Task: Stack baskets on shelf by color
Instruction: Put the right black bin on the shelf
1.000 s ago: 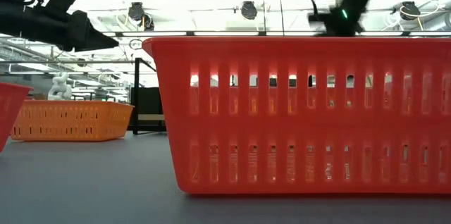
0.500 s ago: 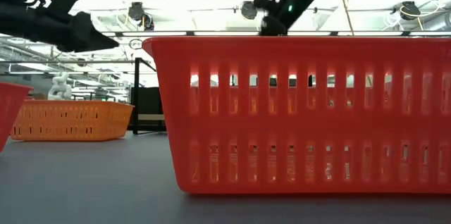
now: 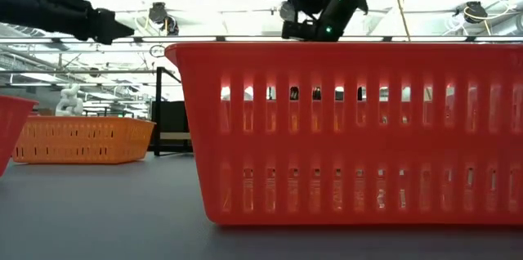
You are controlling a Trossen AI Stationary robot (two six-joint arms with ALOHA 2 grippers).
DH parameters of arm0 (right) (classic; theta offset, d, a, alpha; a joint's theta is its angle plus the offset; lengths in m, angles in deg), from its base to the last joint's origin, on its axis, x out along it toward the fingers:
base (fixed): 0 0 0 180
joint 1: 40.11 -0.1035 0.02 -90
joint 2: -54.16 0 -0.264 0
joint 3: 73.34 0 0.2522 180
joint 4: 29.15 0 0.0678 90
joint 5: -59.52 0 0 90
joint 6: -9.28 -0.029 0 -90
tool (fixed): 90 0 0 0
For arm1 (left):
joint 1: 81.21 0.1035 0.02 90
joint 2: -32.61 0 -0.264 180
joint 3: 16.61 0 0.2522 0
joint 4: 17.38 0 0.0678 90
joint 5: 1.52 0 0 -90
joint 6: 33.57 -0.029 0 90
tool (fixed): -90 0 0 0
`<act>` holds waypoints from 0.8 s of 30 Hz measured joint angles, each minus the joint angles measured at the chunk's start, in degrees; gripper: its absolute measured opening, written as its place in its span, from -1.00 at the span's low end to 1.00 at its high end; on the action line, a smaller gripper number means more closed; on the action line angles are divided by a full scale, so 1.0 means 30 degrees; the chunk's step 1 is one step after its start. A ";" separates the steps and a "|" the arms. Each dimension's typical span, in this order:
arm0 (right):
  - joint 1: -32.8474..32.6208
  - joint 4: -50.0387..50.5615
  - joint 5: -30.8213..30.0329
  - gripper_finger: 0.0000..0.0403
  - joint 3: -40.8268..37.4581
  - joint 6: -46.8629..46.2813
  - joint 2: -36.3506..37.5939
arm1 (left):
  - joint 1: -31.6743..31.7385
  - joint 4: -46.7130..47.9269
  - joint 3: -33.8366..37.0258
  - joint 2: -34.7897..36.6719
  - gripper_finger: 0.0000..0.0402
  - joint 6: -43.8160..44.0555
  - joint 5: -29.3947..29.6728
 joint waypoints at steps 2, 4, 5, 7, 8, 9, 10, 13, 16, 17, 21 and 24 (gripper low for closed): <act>-0.0399 0.0929 -0.0444 -1.00 0.0000 0.0149 -0.0150 | 0.0011 -0.0936 0.0000 0.0000 -0.24 0.0024 -0.0062; -0.0642 0.1543 -0.0833 -1.00 0.0000 0.0288 -0.0155 | 0.0011 -0.1641 -0.0028 0.0007 -0.24 0.0137 -0.0065; -0.0692 0.1634 -0.0903 -1.00 0.0000 0.0304 -0.0123 | 0.0011 -0.1822 -0.0029 0.0007 -0.24 0.0359 -0.0060; -0.0690 0.1713 -0.0901 -1.00 0.0000 0.0023 -0.0111 | 0.0011 -0.2070 -0.0029 0.0000 -0.24 0.0824 -0.0073; -0.0684 0.1860 -0.0901 -1.00 0.0000 -0.0144 -0.0118 | 0.0011 -0.2070 -0.0029 0.0002 -0.24 0.0972 -0.0079; -0.0680 0.2076 -0.0901 -1.00 0.0000 -0.0315 -0.0125 | 0.0011 -0.1982 -0.0029 0.0000 -0.24 0.1033 -0.0073; -0.0671 0.2172 -0.0904 -1.00 -0.0018 -0.0457 -0.0125 | 0.0011 -0.1822 -0.0029 0.0000 -0.24 0.1043 -0.0080; -0.0509 0.1263 -0.0886 -1.00 -0.0632 -0.0616 -0.0104 | 0.0004 -0.1702 -0.0029 0.0000 -0.24 0.1133 -0.0080; -0.0252 0.0646 -0.0894 -1.00 -0.1156 -0.0659 -0.0154 | 0.0004 -0.1688 -0.0029 0.0000 -0.24 0.1191 -0.0080; -0.0191 0.0465 -0.0901 -1.00 -0.1227 -0.0659 -0.0148 | 0.0004 -0.1688 -0.0029 0.0000 -0.24 0.1189 -0.0080; 0.0027 0.0028 -0.0811 -1.00 -0.1721 -0.0450 -0.0113 | 0.0004 -0.1622 -0.0029 0.0000 -0.24 0.1073 -0.0087; 0.0158 -0.0702 -0.0213 -1.00 -0.2227 -0.0302 -0.0118 | 0.0011 -0.1621 -0.0029 0.0000 -0.24 0.0932 -0.0087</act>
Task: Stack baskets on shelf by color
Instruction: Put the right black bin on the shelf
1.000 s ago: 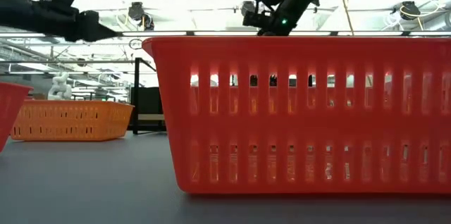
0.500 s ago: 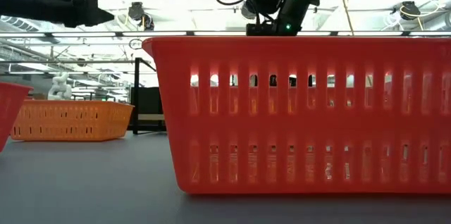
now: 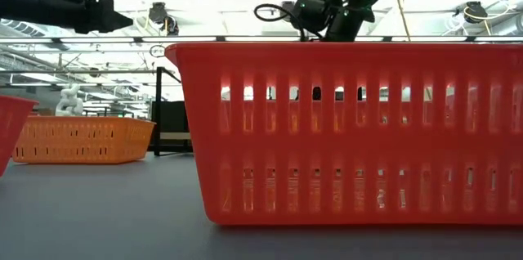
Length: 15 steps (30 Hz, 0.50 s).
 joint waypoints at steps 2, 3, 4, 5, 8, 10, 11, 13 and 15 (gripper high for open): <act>0.0008 -0.0095 0.0230 -1.00 -0.0147 -0.0020 0.0000 | 0.0000 -0.0016 0.0000 0.0000 -0.24 -0.0125 -0.0005; 0.0000 -0.0106 0.0234 -0.99 -0.0200 -0.0056 0.0000 | -0.0004 -0.0016 0.0000 0.0000 -0.24 -0.0128 -0.0007; 0.0000 -0.0109 0.0225 -0.97 -0.0214 -0.0161 0.0000 | 0.0000 -0.0016 0.0000 0.0000 -0.24 -0.0128 -0.0007; 0.0000 -0.0169 0.0204 -0.94 -0.0214 -0.0323 0.0000 | 0.0000 -0.0019 0.0000 0.0000 -0.24 -0.0123 -0.0007; -0.0007 -0.0215 -0.0409 -0.80 -0.0214 -0.0569 0.0000 | -0.0007 0.0004 0.0000 0.0000 -0.24 0.0037 -0.0008; -0.0014 -0.0188 -0.1197 -0.68 -0.0214 -0.0583 0.0036 | -0.0043 0.0249 0.0000 0.0007 -0.24 0.0302 -0.0007; -0.0019 -0.0151 -0.1624 -0.61 -0.0218 -0.0583 0.0144 | -0.0060 0.0391 0.0000 0.0000 -0.24 0.0479 -0.0015; -0.0184 -0.0150 -0.2806 -0.49 -0.0221 -0.0740 0.0621 | -0.0073 0.0424 0.0000 0.0004 -0.24 0.0849 -0.0011; -0.0501 -0.0154 -0.4279 -0.37 -0.0220 -0.1317 0.1437 | -0.0073 0.0423 0.0000 0.0000 -0.24 0.1132 -0.0013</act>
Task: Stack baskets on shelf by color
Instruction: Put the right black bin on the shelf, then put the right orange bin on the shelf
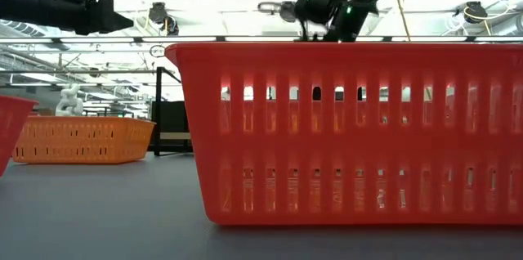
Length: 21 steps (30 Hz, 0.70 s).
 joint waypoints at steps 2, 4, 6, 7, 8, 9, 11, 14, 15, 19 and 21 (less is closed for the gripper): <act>-0.0475 0.0212 -0.0652 -0.28 0.0085 -0.0876 0.1140 | 0.0000 -0.0046 0.0000 0.0000 -0.24 0.0111 -0.0002; -0.1032 0.0193 -0.0439 -0.22 0.0113 -0.1914 0.2532 | 0.0000 -0.0054 0.0000 0.0001 -0.24 0.0276 -0.0002; -0.1576 0.0112 0.0244 -0.18 0.0138 -0.3197 0.3843 | 0.0000 -0.0058 0.0000 0.0005 -0.24 0.0486 -0.0002; -0.1835 0.0114 0.0464 -0.17 0.0152 -0.3838 0.4421 | 0.0000 -0.0060 0.0000 0.0003 -0.24 0.0561 -0.0002; -0.2097 0.0225 0.0592 -0.17 0.0152 -0.4603 0.4923 | 0.0000 -0.0053 0.0000 0.0005 -0.24 0.0647 -0.0012; -0.2362 0.0537 0.0589 -0.17 0.0152 -0.5412 0.5340 | 0.0000 -0.0049 0.0000 0.0005 -0.24 0.0821 -0.0106; -0.3071 0.1718 0.0575 -0.18 0.0088 -0.7201 0.6029 | 0.0000 -0.0035 0.0000 0.0003 -0.24 0.1371 -0.0571; -0.4754 0.3123 0.0589 -0.22 -0.1043 -1.1088 0.6780 | 0.0001 0.0181 0.0000 0.0007 -0.24 0.2536 -0.1855; -0.5478 0.3383 0.0596 -0.23 -0.1595 -1.2420 0.6943 | 0.0007 0.0365 0.0000 0.0007 -0.24 0.2897 -0.2301; -0.8563 0.3447 0.0721 -0.27 -0.3246 -1.7352 0.7102 | 0.0007 0.1248 0.0000 -0.0161 -0.24 0.4045 -0.3243; -0.9776 0.3382 0.0648 -0.28 -0.3568 -1.9377 0.7120 | 0.0015 0.1502 0.0000 -0.0427 -0.24 0.4580 -0.3397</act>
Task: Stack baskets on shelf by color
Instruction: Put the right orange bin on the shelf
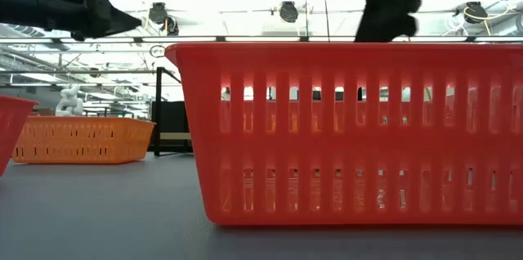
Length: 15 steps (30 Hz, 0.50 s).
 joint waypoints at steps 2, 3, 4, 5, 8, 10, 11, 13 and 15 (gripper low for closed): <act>-0.0903 0.0003 -0.0010 -0.28 -0.0264 -0.1935 -0.0226 | 0.0000 0.0248 0.0000 -0.0360 -0.24 0.0632 -0.0014; -0.1342 0.0206 -0.0029 -0.28 -0.0448 -0.2900 -0.0342 | 0.0000 0.0388 0.0000 -0.0563 -0.24 0.0980 -0.0014; -0.1737 0.0566 0.0000 -0.28 -0.0673 -0.3890 -0.0442 | 0.0000 0.0515 0.0000 -0.0775 -0.24 0.1322 -0.0014; -0.2087 0.0804 0.0000 -0.28 -0.0894 -0.4773 -0.0543 | 0.0000 0.0660 0.0000 -0.1023 -0.24 0.1672 -0.0014; -0.2767 0.1483 0.0069 -0.28 -0.1923 -0.7132 -0.0705 | 0.0000 0.0939 0.0000 -0.1717 -0.24 0.2503 -0.0014; -0.2958 0.1731 0.0576 -0.28 -0.2747 -0.8482 -0.0697 | 0.0000 0.0951 0.0000 -0.2189 -0.24 0.3018 -0.0009; -0.2975 0.1595 0.0757 -0.28 -0.3172 -0.8943 -0.0674 | 0.0000 0.0949 0.0000 -0.2413 -0.24 0.3249 -0.0014; -0.2967 0.1046 0.1118 -0.28 -0.4063 -0.9483 -0.0696 | 0.0000 0.0922 0.0000 -0.2787 -0.24 0.3734 -0.0007; -0.2896 0.0166 0.1834 -0.28 -0.4896 -0.9843 -0.0696 | 0.0000 0.0922 0.0000 -0.3074 -0.24 0.4100 -0.0013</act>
